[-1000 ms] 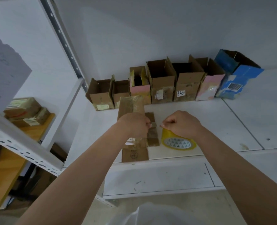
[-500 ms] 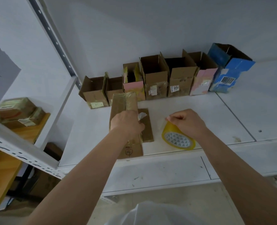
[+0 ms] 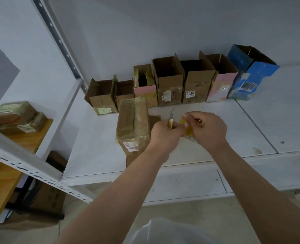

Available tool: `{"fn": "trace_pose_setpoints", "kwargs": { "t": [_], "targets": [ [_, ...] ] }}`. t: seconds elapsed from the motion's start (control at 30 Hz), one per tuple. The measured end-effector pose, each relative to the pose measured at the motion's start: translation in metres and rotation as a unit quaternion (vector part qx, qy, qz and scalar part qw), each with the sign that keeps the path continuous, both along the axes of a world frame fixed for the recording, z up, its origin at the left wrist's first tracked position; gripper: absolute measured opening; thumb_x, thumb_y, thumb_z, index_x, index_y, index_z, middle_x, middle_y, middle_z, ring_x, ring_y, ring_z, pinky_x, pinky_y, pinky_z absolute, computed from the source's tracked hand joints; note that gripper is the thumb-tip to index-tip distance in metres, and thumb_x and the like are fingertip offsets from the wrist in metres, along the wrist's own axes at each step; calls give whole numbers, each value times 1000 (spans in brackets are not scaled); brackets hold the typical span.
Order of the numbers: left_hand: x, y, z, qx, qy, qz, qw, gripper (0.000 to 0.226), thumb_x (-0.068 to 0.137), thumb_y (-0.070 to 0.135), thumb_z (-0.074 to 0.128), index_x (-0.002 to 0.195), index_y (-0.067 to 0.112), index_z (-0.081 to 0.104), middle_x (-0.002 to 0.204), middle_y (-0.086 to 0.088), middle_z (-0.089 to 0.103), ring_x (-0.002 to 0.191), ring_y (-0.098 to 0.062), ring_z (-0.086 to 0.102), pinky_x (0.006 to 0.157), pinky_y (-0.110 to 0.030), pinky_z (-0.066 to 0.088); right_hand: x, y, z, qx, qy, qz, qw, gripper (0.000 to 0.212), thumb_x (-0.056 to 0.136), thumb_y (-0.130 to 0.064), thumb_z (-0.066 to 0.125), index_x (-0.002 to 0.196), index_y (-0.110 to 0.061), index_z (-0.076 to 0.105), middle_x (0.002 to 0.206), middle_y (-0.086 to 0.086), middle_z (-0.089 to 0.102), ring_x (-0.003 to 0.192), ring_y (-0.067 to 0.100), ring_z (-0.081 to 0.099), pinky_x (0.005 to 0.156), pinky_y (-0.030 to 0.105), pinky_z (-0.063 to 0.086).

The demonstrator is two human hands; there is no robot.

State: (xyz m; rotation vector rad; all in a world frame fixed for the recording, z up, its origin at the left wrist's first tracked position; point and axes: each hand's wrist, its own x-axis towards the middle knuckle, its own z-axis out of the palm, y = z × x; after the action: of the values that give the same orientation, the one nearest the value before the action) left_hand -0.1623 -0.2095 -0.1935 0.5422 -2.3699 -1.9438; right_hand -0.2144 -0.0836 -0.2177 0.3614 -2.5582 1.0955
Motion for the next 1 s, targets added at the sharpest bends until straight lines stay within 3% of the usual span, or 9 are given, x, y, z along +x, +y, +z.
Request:
{"fn": "trace_pose_setpoints", "kwargs": {
  "t": [0.17, 0.23, 0.3, 0.4, 0.53, 0.67, 0.77, 0.87, 1.0],
  "targets": [
    [11, -19, 16, -28, -33, -56, 997, 15, 89, 27, 69, 86, 12, 73, 74, 5, 72, 47, -5, 44, 41, -15, 36, -2, -9, -11, 56, 61, -32, 996, 29, 93, -39, 59, 119, -28, 65, 80, -8, 68, 70, 17, 61, 61, 25, 32],
    [16, -38, 19, -71, -12, -53, 996, 16, 88, 32, 70, 88, 16, 74, 67, 9, 67, 49, -1, 49, 42, -14, 40, -5, -13, -16, 101, 63, -40, 992, 27, 94, -38, 56, 119, -28, 62, 83, -6, 71, 69, 24, 65, 59, 24, 31],
    [22, -68, 20, -89, 50, 23, 995, 20, 89, 36, 67, 83, 18, 72, 56, 11, 63, 43, 2, 50, 42, -16, 41, -6, -12, -24, 140, 67, -44, 987, 24, 93, -32, 59, 116, -24, 62, 83, -1, 72, 64, 29, 64, 58, 25, 31],
    [28, -130, 7, -154, 80, 192, 966, 22, 94, 42, 56, 82, 26, 64, 77, 4, 69, 73, -11, 64, 62, -28, 50, -2, -8, -45, 190, 28, -14, 981, 26, 91, -22, 63, 115, -13, 61, 88, 10, 69, 79, 36, 64, 66, 35, 39],
    [44, -183, -48, -319, -87, 194, 924, 32, 99, 43, 42, 94, 14, 56, 87, -9, 63, 82, -32, 59, 70, -39, 46, 3, -18, -64, 254, -103, 10, 962, 39, 93, -24, 58, 128, -11, 46, 111, 11, 64, 106, 32, 58, 93, 38, 37],
    [62, -183, -90, -359, -230, 90, 900, 46, 96, 38, 51, 129, 5, 51, 126, -21, 51, 113, -40, 51, 92, -42, 41, 2, -28, -45, 218, -48, -13, 975, 47, 89, -28, 65, 129, -9, 51, 119, 15, 59, 113, 38, 52, 94, 43, 38],
    [59, -177, -75, -390, -32, 135, 910, 39, 95, 36, 57, 128, 14, 59, 129, -12, 51, 120, -32, 48, 99, -40, 42, 6, -44, -19, 114, 77, 75, 988, 30, 92, -24, 64, 118, -9, 64, 103, 13, 61, 97, 36, 56, 78, 40, 44],
    [46, -163, -37, -298, 227, 109, 920, 16, 93, 33, 61, 106, 28, 71, 107, 17, 60, 106, -7, 55, 87, -20, 46, 11, -71, -2, 52, 83, 211, 973, 26, 93, -26, 63, 113, -12, 71, 92, 7, 57, 90, 25, 54, 72, 34, 46],
    [38, -148, -29, -284, 249, -63, 924, 20, 80, 40, 70, 89, 25, 78, 90, 16, 69, 97, -7, 56, 87, -27, 46, 16, -92, -11, 62, 28, 273, 960, 31, 87, -31, 66, 113, -16, 73, 85, 6, 47, 80, 20, 48, 65, 33, 43]
  ]
}}
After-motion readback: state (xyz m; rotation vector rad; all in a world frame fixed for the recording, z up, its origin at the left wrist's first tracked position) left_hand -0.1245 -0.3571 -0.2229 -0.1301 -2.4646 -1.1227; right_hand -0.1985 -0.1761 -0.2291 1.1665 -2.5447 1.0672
